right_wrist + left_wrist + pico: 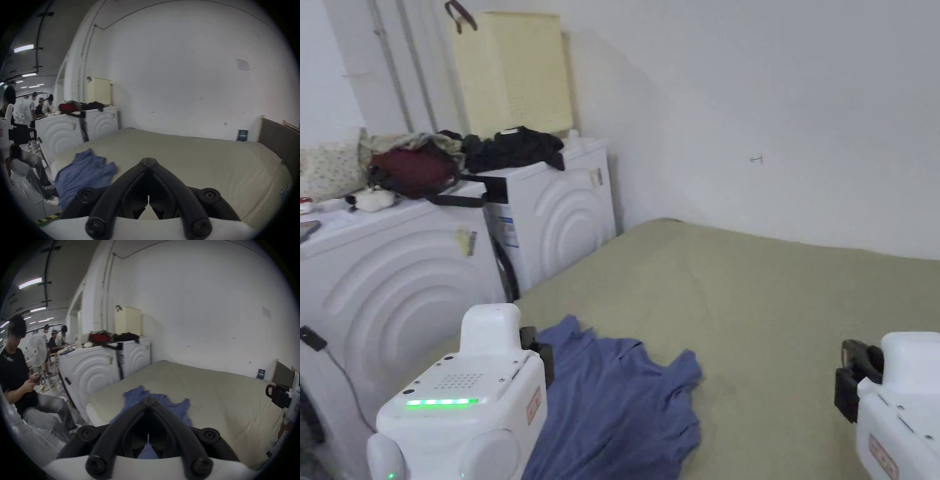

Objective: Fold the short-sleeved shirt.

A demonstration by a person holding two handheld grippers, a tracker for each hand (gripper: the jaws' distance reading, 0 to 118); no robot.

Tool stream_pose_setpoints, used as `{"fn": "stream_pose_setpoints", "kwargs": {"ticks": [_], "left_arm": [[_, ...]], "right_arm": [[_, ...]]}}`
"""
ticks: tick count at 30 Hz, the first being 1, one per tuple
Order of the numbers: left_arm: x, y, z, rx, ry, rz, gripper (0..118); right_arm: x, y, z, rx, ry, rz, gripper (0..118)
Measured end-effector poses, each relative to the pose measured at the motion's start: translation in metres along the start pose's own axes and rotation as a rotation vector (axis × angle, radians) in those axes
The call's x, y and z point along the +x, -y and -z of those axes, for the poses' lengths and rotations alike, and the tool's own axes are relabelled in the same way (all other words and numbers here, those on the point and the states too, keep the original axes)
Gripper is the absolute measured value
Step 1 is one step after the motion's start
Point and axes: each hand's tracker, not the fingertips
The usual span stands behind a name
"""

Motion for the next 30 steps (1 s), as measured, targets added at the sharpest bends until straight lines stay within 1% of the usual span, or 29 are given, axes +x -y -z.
{"fn": "stream_pose_setpoints", "kwargs": {"ticks": [3,7,14,16,18,20,23,27,28,30], "left_arm": [[-0.024,0.003,-0.004,-0.009,-0.058,0.001,0],[-0.038,0.007,-0.001,-0.026,-0.077,-0.014,0],[-0.038,0.015,0.017,-0.064,-0.058,-0.033,0],[-0.034,0.016,0.026,-0.09,-0.043,-0.026,0],[-0.03,0.017,0.038,-0.127,0.002,-0.059,0],[-0.024,0.018,0.052,-0.154,0.04,-0.069,0],[-0.004,0.026,0.091,-0.229,0.068,0.002,0],[0.022,0.052,0.154,-0.393,0.17,-0.003,0],[0.028,0.059,0.173,-0.433,0.183,0.015,0],[0.036,0.074,0.207,-0.493,0.176,0.02,0]], "right_arm": [[-0.02,0.001,0.011,-0.008,-0.039,0.004,1],[-0.03,0.003,0.02,-0.015,-0.067,0.003,1],[-0.024,0.005,0.03,-0.037,-0.076,-0.006,1],[-0.022,0.007,0.034,-0.042,-0.072,-0.009,1],[-0.021,0.009,0.038,-0.051,-0.071,-0.008,1],[-0.02,0.013,0.042,-0.064,-0.068,-0.007,1],[-0.019,0.019,0.044,-0.084,-0.07,-0.005,1],[-0.018,0.034,0.044,-0.125,-0.086,0.018,1],[-0.018,0.039,0.044,-0.14,-0.091,0.019,1],[-0.018,0.047,0.045,-0.166,-0.089,-0.009,1]]}}
